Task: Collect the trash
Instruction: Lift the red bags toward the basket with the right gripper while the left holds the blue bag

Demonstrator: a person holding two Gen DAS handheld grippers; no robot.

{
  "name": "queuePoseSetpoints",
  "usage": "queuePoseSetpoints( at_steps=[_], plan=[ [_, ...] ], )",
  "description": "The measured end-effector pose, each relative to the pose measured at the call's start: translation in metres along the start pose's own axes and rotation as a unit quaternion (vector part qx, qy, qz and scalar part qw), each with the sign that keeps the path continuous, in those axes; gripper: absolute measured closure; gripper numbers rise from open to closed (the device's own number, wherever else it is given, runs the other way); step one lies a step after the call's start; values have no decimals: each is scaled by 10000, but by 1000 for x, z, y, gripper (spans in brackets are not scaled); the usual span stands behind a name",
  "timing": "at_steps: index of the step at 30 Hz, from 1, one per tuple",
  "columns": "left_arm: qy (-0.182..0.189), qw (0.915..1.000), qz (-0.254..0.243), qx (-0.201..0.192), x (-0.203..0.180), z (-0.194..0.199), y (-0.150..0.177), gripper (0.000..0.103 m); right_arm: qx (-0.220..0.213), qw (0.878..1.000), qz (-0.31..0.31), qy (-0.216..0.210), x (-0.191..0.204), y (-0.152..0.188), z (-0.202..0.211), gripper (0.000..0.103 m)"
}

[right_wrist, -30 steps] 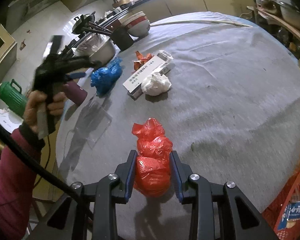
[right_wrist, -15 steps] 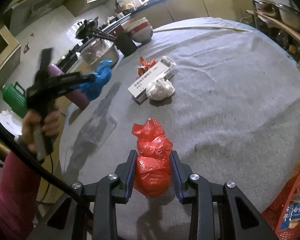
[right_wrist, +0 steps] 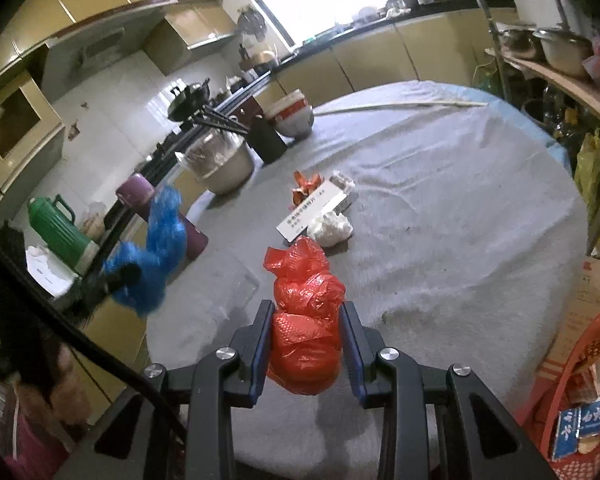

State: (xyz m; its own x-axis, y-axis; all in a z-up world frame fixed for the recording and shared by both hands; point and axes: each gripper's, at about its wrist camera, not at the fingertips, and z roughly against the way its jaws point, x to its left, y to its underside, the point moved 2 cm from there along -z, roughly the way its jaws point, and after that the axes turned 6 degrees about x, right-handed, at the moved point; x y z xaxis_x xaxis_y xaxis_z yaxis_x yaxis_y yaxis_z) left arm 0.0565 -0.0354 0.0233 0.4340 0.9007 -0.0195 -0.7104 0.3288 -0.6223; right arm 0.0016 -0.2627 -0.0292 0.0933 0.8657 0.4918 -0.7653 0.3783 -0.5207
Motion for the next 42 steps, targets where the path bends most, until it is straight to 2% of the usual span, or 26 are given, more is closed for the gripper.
queuePoseSetpoints(
  at_steps=[8, 19, 26, 30, 32, 34, 42],
  plan=[
    [-344, 9993, 114, 8, -21, 11, 24, 60, -18, 10000, -65, -49, -4, 14, 18, 68],
    [-853, 9963, -20, -54, -43, 18, 30, 60, -102, 9998, -123, -96, -13, 21, 28, 68],
    [-828, 9966, -8, -46, -50, 11, 35, 60, 16, 10000, -91, 21, -21, 27, 21, 68],
    [-727, 9971, 95, 204, -45, -6, 45, 60, 110, 9982, 207, 548, -35, 36, 10, 66],
    [-663, 9967, 195, 424, -40, -18, 57, 60, 369, 9987, -98, 338, -52, 46, 4, 65],
    [-691, 9957, 249, 558, -35, -25, 66, 60, 399, 9983, -354, 238, -66, 54, 6, 65],
    [-773, 9948, 342, 560, -15, -11, 86, 60, 500, 9964, -668, 138, -85, 74, 18, 63]
  ],
)
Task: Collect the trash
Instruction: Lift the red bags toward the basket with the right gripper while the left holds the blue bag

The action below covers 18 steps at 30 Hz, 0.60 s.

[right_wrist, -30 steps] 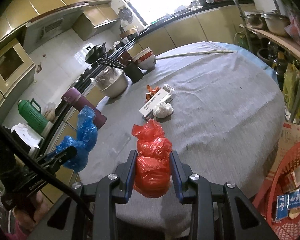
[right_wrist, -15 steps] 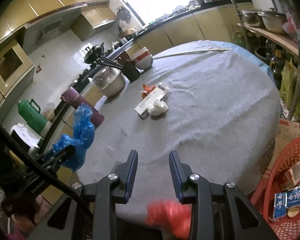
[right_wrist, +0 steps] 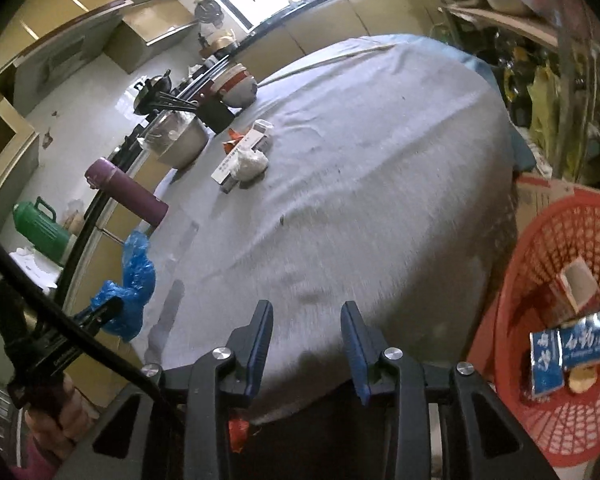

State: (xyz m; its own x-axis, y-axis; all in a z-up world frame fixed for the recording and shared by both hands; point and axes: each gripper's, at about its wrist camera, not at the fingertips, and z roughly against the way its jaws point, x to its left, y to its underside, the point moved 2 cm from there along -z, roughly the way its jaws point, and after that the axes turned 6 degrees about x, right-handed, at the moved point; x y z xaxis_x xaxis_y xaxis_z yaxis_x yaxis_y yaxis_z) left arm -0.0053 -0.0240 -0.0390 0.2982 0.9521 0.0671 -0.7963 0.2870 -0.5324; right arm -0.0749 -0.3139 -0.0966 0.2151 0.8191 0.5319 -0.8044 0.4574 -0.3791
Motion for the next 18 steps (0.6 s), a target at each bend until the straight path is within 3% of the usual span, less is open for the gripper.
queuePoseSetpoints(
  at_steps=[7, 9, 11, 13, 15, 18],
  plan=[
    [19, 9996, 188, -207, 13, 17, 1, 60, 458, 9925, 895, -695, 53, 26, 11, 62],
    [32, 9995, 152, -279, 11, 21, 3, 60, 654, 9894, 991, -841, 63, 40, 6, 39],
    [24, 9995, 106, -286, 9, 23, 5, 59, 1014, 9839, 1118, -956, 72, 59, -6, 39],
    [39, 9996, 123, -240, 8, 21, 8, 59, 1349, 9796, 1282, -760, 78, 72, -22, 39],
    [74, 9997, 154, -186, 8, 19, 10, 59, 1596, 9754, 1327, -744, 80, 78, -32, 49],
    [78, 9996, 199, -202, 8, 19, 13, 59, 1797, 9715, 1397, -659, 81, 84, -43, 52]
  ],
)
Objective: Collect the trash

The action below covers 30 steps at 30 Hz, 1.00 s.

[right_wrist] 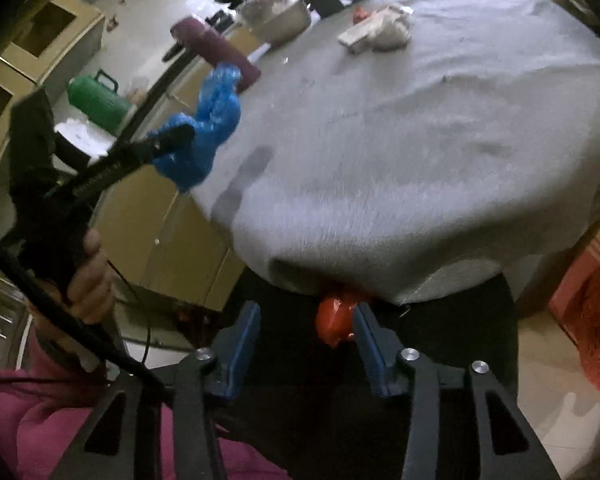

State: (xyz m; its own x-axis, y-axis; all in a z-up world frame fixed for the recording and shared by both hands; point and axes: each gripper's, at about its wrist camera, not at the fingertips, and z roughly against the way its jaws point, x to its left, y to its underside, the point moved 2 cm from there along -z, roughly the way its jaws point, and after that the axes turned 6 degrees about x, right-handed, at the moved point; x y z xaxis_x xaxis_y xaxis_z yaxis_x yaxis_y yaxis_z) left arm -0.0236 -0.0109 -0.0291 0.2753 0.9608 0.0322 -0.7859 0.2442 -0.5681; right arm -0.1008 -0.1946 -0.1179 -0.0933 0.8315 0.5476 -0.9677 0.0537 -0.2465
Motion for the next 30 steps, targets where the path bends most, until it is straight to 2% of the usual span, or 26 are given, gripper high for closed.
queuePoseSetpoints(
  at_steps=[3, 9, 19, 24, 27, 30],
  plan=[
    [53, 10000, 70, -9, 1, 2, 3, 59, 248, 9997, 8, 25, -3, -1, -14, 55],
    [74, 9999, 140, -30, 4, 4, 5, 59, 680, 9976, -35, 150, -11, -6, -37, 55],
    [191, 9997, 109, -103, 6, 10, 4, 59, 977, 9919, 167, 793, -4, -25, -64, 55],
    [193, 9997, 154, -45, 9, 6, 4, 59, 992, 9866, 441, 1219, 6, -29, -69, 66],
    [189, 9996, 186, -34, 11, 6, 3, 59, 950, 9874, 448, 1186, 8, -30, -68, 71],
    [184, 9996, 197, -36, 11, 6, 2, 59, 945, 9903, 335, 960, 3, -29, -60, 73]
  ],
)
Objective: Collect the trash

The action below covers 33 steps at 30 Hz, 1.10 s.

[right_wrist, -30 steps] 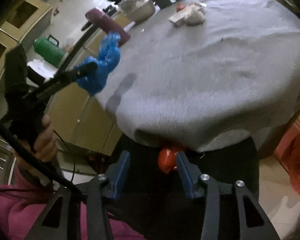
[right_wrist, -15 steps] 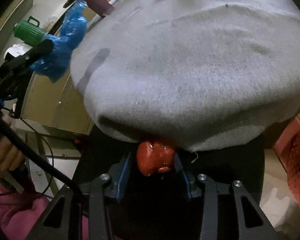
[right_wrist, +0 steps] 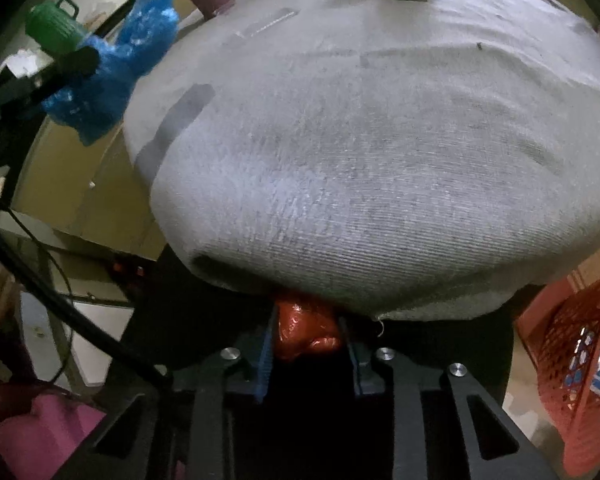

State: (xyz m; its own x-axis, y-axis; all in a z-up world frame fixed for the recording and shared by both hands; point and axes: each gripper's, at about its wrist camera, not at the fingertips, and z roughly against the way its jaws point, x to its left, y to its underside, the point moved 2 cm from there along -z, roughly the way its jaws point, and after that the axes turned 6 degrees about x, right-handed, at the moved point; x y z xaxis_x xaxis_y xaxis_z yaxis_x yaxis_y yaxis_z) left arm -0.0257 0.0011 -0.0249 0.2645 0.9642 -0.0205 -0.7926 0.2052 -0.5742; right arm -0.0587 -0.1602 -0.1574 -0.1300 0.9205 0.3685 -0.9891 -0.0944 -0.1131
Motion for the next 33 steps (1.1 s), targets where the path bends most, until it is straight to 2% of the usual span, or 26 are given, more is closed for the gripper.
queuePoseSetpoints(
  at_steps=[8, 10, 12, 17, 20, 23, 29, 33],
  plan=[
    [35, 10000, -37, 12, -2, -2, -2, 59, -98, 9949, -339, -946, -27, 11, 36, 76],
    [51, 10000, -72, 21, -4, -2, -5, 59, -252, 9922, -436, -1137, -32, 15, 56, 77],
    [56, 9999, -117, -4, -7, -1, -8, 59, -530, 9872, -565, -1393, -36, 15, 80, 85],
    [37, 9994, -285, -190, -19, 5, -21, 59, -1470, 9761, -714, -1434, -46, 16, 131, 85],
    [-18, 9994, -304, -166, -20, -2, -28, 59, -1747, 9733, -857, -1213, -55, -1, 130, 86],
    [-80, 9997, -209, -3, -15, -10, -26, 59, -1734, 9708, -1060, -1276, -65, -10, 123, 86],
    [-247, 9995, -148, 126, -3, -12, -17, 59, -1500, 9692, -1124, -1599, -77, 11, 103, 82],
    [-259, 9995, -177, 5, -4, -7, -19, 59, -1334, 9723, -936, -1674, -66, 18, 92, 82]
  ],
)
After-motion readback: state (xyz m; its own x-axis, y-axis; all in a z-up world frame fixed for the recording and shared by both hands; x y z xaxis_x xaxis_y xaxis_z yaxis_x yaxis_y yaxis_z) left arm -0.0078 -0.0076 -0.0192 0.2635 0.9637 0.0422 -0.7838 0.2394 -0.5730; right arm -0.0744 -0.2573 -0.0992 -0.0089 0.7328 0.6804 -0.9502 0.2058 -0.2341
